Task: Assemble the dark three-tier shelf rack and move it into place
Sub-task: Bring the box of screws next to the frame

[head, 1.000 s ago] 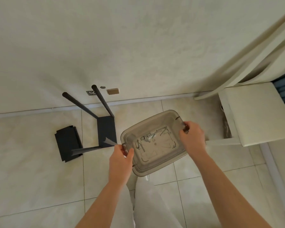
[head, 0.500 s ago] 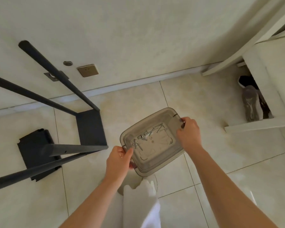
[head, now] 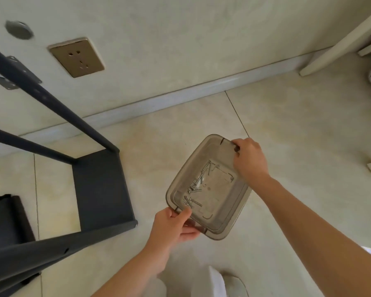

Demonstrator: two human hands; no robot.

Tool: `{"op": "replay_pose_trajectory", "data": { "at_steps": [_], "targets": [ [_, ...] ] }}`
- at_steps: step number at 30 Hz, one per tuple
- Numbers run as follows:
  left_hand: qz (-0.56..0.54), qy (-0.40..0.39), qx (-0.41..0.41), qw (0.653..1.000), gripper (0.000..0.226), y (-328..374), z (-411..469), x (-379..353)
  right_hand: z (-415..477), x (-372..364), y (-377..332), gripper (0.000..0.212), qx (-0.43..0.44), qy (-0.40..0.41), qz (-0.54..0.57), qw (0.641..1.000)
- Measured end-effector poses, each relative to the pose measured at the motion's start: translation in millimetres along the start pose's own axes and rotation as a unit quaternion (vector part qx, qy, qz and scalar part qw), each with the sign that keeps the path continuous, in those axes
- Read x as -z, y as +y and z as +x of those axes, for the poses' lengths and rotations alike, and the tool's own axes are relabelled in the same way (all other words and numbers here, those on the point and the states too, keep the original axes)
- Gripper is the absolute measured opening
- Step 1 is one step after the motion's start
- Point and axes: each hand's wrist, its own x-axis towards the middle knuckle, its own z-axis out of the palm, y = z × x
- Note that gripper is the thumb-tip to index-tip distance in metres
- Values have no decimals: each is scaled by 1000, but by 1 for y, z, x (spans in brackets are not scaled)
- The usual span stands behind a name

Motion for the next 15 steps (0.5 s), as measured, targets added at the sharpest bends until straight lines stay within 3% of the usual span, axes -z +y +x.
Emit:
{"op": "replay_pose_trajectory", "data": {
  "at_steps": [15],
  "targets": [
    [-88,-6,-58,994,23,-60,68,13,32,-79,2,47,103,35,-2,994]
  ]
}}
